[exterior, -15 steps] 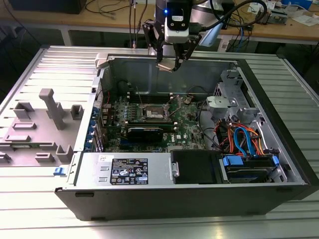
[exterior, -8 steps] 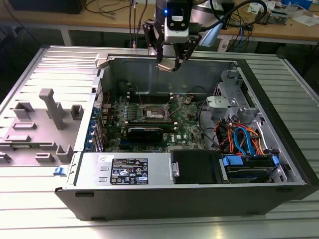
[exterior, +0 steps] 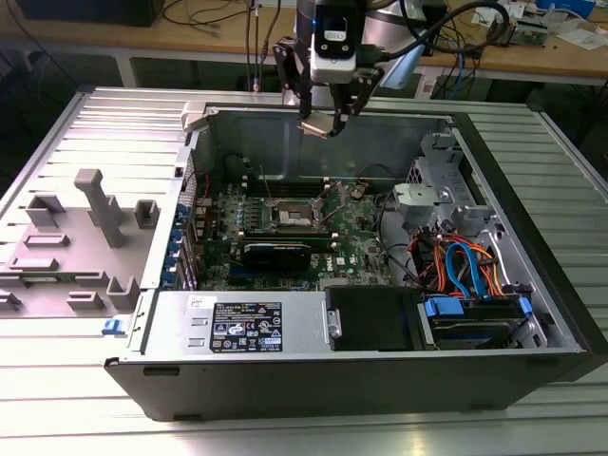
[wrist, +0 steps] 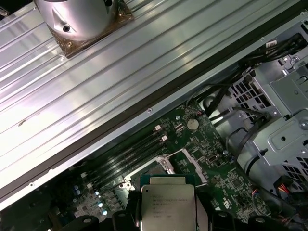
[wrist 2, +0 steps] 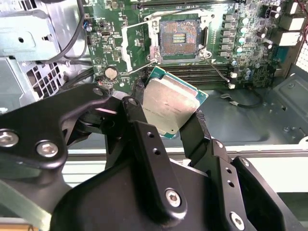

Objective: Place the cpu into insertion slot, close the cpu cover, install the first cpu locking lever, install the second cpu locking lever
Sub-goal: 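Place the cpu into insertion slot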

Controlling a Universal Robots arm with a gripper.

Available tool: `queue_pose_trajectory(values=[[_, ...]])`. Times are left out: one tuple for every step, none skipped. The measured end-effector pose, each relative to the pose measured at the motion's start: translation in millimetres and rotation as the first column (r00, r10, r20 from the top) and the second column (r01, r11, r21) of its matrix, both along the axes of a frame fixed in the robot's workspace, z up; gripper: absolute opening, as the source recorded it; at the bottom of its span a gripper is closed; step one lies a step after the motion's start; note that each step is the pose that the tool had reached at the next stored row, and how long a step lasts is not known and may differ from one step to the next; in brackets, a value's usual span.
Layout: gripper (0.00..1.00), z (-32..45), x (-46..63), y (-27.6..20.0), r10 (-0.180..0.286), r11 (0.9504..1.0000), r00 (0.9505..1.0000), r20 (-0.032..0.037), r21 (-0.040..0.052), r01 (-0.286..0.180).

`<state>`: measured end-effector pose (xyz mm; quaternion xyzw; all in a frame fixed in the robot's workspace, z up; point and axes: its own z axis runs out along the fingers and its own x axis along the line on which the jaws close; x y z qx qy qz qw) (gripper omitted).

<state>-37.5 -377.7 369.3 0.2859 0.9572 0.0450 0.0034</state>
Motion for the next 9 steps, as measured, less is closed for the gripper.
queue_pose_trajectory(values=[[0.55, -0.1, 0.0, 0.0, -0.008, 1.0, 1.0, 0.0001, 0.0001, 0.008], [0.55, -0.2, 0.0, -0.1, -0.015, 0.9999, 0.9999, 0.0001, 0.0001, 0.015], [0.55, -0.3, 0.0, -0.1, -0.022, 0.9998, 0.9998, 0.0, 0.0002, 0.022], [0.55, -0.3, 0.0, -0.2, -0.025, 0.9997, 0.9997, 0.0001, 0.0001, 0.025], [0.55, -0.3, 0.0, -0.2, -0.027, 0.9996, 0.9996, 0.0001, 0.0001, 0.027], [0.55, -0.3, 0.0, -0.2, -0.027, 0.9996, 0.9996, 0.0001, 0.0, 0.027], [0.55, -0.3, 0.0, -0.1, -0.027, 0.9996, 0.9996, 0.0001, 0.0002, 0.027], [0.55, -0.3, 0.0, -0.2, -0.027, 0.9996, 0.9996, 0.0001, 0.0001, 0.027], [0.55, -0.3, 0.0, -0.2, -0.027, 0.9996, 0.9996, 0.0002, 0.0001, 0.027]])
